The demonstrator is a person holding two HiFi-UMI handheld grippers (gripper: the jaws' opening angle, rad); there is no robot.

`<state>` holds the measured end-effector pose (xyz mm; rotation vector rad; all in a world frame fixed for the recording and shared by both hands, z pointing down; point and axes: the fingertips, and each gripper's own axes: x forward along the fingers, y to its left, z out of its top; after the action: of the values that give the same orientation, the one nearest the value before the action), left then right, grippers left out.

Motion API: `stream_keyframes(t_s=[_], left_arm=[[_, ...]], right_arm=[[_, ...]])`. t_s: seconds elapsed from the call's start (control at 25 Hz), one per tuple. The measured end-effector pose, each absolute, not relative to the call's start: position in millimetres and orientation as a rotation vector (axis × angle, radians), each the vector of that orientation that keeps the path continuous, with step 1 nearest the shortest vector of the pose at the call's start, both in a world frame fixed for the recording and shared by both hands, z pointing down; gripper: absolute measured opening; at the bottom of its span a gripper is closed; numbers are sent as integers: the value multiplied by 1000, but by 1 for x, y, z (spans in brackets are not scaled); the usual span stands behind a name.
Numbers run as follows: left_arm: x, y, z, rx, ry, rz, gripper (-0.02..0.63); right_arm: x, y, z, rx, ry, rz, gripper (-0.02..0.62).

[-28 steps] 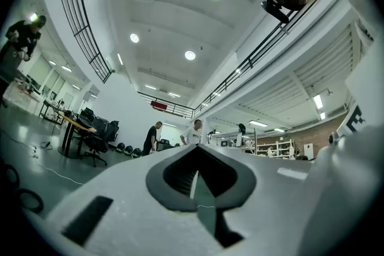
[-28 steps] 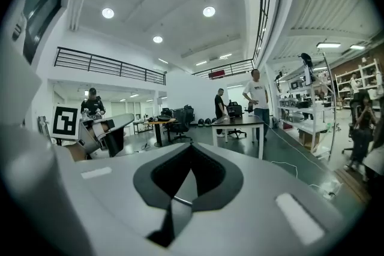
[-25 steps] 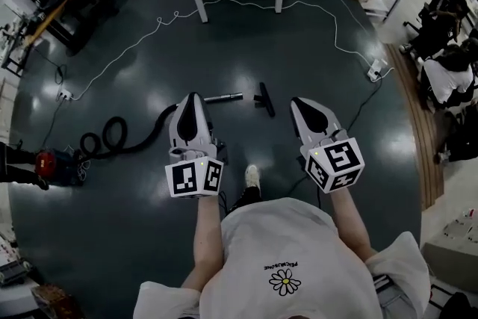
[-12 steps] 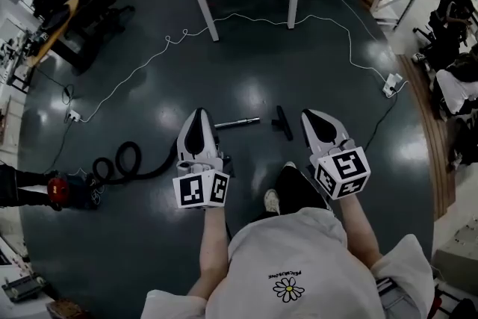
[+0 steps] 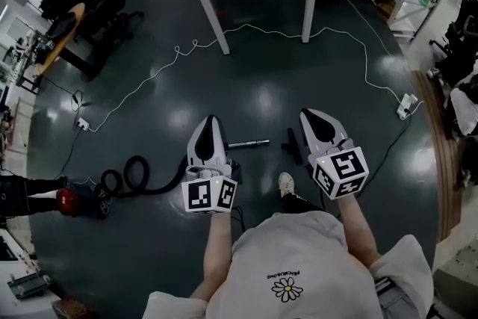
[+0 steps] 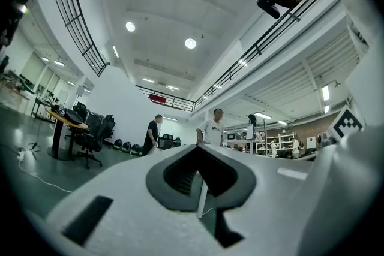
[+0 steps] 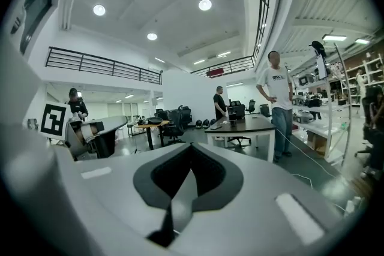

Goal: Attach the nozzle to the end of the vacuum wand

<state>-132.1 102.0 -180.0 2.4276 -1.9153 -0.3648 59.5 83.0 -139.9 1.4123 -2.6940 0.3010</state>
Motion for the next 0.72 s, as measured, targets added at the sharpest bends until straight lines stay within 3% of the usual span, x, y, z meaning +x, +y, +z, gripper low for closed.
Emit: stream_keyframes(t_s=[0.72], left_arm=[[-112, -14, -178, 2559, -1826, -292, 0]], right_arm=[[78, -30, -135, 1435, -2664, 297, 5]])
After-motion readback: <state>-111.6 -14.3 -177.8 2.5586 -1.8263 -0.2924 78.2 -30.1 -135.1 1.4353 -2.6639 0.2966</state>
